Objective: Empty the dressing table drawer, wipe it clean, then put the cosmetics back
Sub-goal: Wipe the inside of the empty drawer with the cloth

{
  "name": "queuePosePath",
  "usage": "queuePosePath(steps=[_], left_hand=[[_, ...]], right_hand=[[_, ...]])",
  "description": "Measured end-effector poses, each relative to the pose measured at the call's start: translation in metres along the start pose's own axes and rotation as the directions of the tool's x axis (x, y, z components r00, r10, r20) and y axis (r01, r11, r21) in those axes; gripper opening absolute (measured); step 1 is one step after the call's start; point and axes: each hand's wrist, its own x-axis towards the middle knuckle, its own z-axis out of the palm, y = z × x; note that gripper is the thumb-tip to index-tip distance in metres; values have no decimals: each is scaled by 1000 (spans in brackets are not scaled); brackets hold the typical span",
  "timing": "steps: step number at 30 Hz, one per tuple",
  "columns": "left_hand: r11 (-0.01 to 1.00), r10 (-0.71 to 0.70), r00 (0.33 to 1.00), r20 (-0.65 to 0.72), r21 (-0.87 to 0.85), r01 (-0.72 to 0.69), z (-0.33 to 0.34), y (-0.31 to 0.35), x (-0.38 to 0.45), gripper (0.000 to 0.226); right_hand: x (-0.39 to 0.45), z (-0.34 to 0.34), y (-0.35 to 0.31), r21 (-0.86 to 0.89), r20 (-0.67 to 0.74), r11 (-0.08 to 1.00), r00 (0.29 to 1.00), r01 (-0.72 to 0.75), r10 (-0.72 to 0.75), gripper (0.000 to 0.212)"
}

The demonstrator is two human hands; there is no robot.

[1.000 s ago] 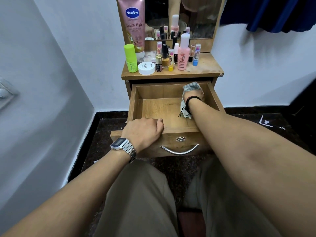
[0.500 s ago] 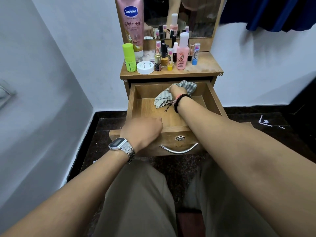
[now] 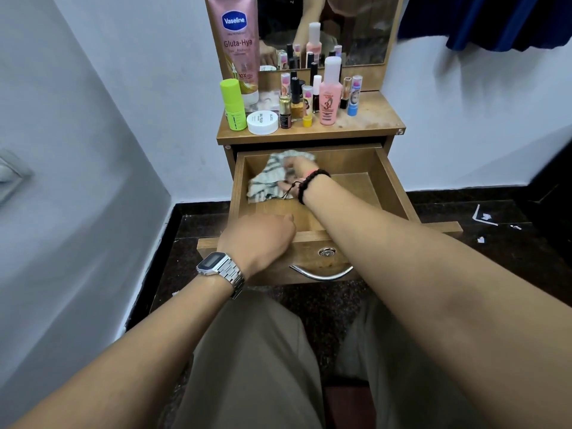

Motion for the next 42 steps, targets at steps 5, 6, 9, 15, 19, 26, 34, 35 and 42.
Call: queuePosePath(steps=[5,6,9,15,19,26,34,35,42], left_hand=[[1000,9,1000,11,3,-9,2,-1,2,45],[1000,9,1000,13,6,-9,2,-1,2,47],[1000,5,1000,18,8,-5,2,0,2,51],[1000,-2,1000,20,8,2,3,1,1,45],[1000,-9,1000,19,22,9,4,1,2,51],[1000,-5,1000,21,-4,5,3,-2,2,46],[1000,-3,1000,12,15,3,5,-1,2,48],[1000,-1,1000,13,14,0,5,-1,2,48],[1000,-4,1000,3,21,4,6,-2,2,50]], right_hand=[[-17,31,0,-452,239,887,971,97,16,19],[-14,33,0,-524,242,840,970,139,-10,20],[-17,39,3,-639,288,736,957,222,-39,32],[-16,31,12,-731,304,626,951,272,-57,12],[-13,36,14,-753,327,571,939,327,-106,50],[-15,40,11,-802,344,487,934,345,-94,54],[-15,41,11,-677,337,638,925,367,-174,50],[-16,41,9,-713,347,598,925,366,-153,49],[-8,46,9,-671,320,650,930,356,-179,38]])
